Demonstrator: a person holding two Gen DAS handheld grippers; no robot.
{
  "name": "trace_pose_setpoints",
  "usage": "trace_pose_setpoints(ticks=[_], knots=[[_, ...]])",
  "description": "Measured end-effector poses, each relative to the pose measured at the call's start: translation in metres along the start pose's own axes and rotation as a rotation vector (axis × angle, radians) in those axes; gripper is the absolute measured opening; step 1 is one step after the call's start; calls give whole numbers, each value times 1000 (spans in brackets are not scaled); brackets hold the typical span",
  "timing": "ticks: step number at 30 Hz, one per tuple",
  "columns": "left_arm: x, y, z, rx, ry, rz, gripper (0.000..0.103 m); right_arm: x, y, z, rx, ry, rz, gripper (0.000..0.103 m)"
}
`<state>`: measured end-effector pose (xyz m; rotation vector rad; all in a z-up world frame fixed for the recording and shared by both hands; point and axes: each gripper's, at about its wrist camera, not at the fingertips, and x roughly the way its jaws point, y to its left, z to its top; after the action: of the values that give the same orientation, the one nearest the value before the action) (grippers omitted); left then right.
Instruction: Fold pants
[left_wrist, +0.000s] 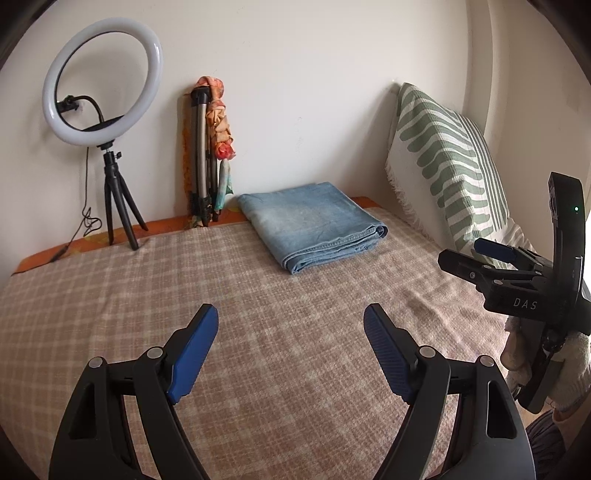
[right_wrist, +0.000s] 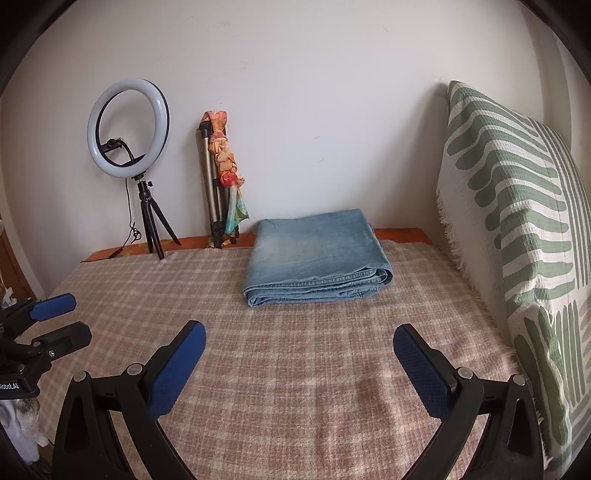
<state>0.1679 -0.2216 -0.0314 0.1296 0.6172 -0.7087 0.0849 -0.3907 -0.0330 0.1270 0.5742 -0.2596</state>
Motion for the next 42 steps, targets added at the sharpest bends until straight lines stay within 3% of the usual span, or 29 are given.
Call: trace_pose_setpoints(ticks=[23, 42], knots=[[8, 27, -31, -7, 62, 50, 88, 13, 12, -30, -49, 12, -30, 103], [1, 27, -31, -10, 46, 61, 88, 22, 9, -34, -41, 30, -49, 103]])
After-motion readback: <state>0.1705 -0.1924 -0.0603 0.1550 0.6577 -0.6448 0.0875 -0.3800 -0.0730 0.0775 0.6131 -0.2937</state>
